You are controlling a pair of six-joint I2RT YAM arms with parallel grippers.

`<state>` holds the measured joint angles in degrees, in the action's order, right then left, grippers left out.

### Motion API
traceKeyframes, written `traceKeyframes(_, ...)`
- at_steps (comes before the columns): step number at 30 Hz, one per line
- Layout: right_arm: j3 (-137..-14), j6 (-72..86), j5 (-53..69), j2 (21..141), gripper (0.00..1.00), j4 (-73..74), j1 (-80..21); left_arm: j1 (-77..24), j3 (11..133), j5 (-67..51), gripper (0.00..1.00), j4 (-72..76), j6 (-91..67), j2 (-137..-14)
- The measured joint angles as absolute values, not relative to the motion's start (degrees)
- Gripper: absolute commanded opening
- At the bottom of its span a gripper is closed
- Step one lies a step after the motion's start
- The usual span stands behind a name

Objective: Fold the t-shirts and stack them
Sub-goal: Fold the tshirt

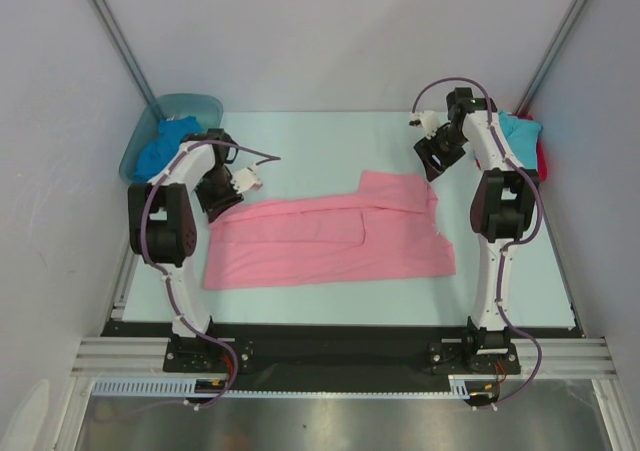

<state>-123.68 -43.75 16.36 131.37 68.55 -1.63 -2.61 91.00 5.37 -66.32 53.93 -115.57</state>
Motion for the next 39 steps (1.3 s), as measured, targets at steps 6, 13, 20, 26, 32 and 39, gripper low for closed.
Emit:
traceKeyframes(6, -125.40, -41.93, 15.22, 132.64, 0.66, 66.74, -1.74, -2.61, 89.78, 6.44, 0.46, -64.86, 58.72, -112.05)
traceKeyframes(13, -126.43, -41.54, 13.80, 132.64, 0.66, 66.08, -2.63, -2.96, 86.74, 6.24, 0.48, -63.81, 61.04, -111.85)
traceKeyframes(20, -127.33, -40.97, 12.84, 132.66, 0.66, 65.91, -3.29, -3.73, 84.79, 5.61, 0.48, -63.51, 62.02, -111.85)
traceKeyframes(26, -127.57, -40.49, 12.34, 132.66, 0.67, 65.93, -3.84, -3.88, 84.79, 5.10, 0.47, -63.46, 62.04, -111.85)
traceKeyframes(32, -128.51, -40.42, 12.23, 132.66, 0.66, 65.93, -4.36, -4.01, 84.77, 4.10, 0.46, -62.96, 62.00, -111.87)
traceKeyframes(39, -128.81, -40.21, 12.19, 132.66, 0.66, 65.93, -4.67, -4.27, 84.73, 3.75, 0.45, -61.78, 61.95, -112.42)
